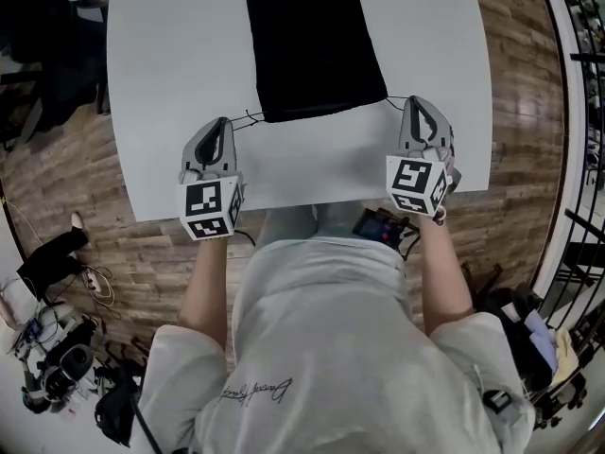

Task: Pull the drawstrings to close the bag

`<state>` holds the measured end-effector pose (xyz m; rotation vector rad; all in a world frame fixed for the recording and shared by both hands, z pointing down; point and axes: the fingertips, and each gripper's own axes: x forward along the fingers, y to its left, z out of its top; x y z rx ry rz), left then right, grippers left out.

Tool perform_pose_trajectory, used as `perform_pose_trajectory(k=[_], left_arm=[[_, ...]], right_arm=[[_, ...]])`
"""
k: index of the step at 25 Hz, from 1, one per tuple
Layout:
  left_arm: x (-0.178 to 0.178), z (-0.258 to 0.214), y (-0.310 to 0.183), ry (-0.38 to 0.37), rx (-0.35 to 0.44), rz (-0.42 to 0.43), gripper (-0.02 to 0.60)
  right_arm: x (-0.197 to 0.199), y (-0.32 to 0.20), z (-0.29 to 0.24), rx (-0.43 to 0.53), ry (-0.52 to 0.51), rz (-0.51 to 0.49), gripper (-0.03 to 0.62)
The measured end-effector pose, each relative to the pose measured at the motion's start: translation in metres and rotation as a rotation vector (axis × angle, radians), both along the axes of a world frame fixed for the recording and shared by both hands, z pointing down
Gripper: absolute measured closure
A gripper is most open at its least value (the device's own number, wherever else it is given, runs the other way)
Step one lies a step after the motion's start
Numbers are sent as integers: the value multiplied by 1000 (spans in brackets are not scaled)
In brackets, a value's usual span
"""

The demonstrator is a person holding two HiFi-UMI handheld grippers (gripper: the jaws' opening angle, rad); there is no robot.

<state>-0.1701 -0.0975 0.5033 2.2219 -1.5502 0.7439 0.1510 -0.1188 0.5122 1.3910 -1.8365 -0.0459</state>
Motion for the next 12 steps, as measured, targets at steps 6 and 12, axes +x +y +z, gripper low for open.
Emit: perform_pose_trajectory(k=[6,12], left_arm=[[0,-27,-3,-15,46,25,566],[1,-58,-14,-29,115,52,566]], right_arm=[[-1,4,-32,32,-3,-31,571],[-2,2,-56,67,-25,-44,571]])
